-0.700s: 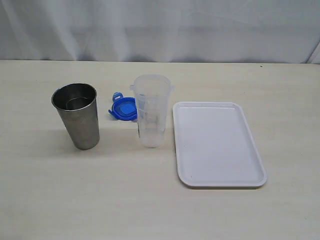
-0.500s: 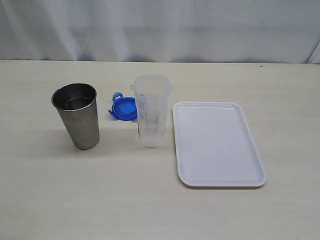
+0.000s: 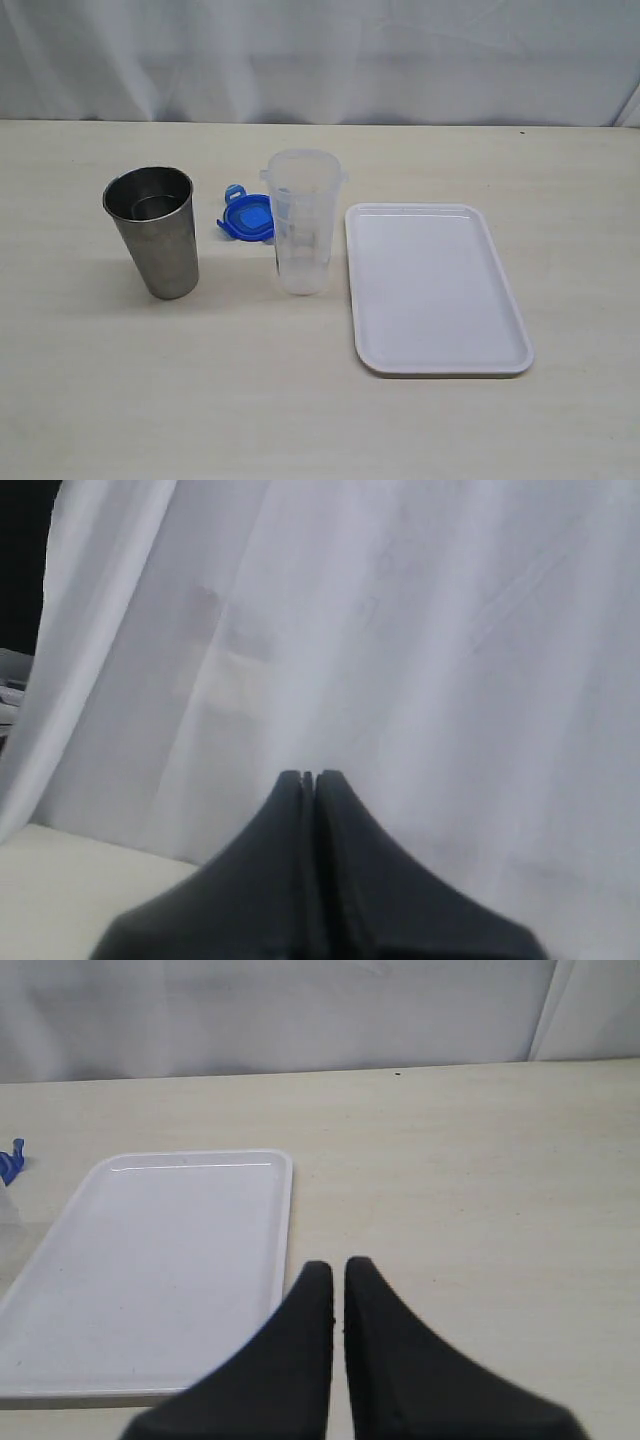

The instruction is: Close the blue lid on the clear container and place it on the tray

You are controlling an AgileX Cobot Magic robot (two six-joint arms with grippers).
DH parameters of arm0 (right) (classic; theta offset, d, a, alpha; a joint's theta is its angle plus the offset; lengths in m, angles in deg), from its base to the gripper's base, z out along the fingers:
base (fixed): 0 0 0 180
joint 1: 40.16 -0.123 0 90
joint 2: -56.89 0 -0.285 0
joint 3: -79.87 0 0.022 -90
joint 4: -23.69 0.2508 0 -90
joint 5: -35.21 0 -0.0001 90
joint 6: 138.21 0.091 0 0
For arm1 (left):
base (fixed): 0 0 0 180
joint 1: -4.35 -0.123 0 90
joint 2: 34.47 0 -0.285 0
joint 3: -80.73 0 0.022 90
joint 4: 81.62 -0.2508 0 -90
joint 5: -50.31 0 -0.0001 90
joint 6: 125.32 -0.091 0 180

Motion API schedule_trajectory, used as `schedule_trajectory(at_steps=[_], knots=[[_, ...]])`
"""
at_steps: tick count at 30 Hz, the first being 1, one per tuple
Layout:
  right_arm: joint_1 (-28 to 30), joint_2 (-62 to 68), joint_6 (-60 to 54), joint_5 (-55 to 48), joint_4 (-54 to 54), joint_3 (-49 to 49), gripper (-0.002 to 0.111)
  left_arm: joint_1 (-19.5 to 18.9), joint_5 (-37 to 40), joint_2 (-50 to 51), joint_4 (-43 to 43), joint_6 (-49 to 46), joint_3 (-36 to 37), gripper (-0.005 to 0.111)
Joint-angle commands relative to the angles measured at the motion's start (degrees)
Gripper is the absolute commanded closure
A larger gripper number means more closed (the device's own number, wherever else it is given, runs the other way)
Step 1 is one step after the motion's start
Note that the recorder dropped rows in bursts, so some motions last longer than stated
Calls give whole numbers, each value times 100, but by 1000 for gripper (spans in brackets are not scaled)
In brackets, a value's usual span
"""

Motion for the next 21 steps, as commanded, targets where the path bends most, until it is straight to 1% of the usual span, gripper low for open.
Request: schedule_trajectory(at_steps=[1,3,4,6,8,10,11,12,13,15,18,19,21], knots=[[26,-32,0,71,27,18,104,-4,-369,-17,-235,737,33,106],[26,-32,0,71,27,18,104,-4,-369,-17,-235,749,-60,96],[26,-32,0,71,27,18,104,-4,-369,55,-260,749,-109,88],[26,-32,0,71,27,18,104,-4,-425,226,-418,823,-201,69],[26,-32,0,71,27,18,104,-4,-606,497,-499,870,-266,40],[26,-32,0,71,27,18,104,-4,-937,791,-499,886,-320,17],[26,-32,0,71,27,18,104,-4,-1024,967,-499,966,-367,9],[26,-32,0,71,27,18,104,-4,-1036,1151,-532,967,-422,4],[26,-32,0,71,27,18,104,-4,-1068,1350,-700,993,-488,2],[26,-32,0,71,27,18,104,-4,-1207,1735,-1168,1263,-587,2],[26,-32,0,71,27,18,104,-4,-1888,2404,-2498,1958,-597,2],[26,-32,0,71,27,18,104,-4,-2220,2718,-2873,2120,-597,2],[26,-32,0,71,27,18,104,-4,-2565,3210,-3207,2161,-597,2]])
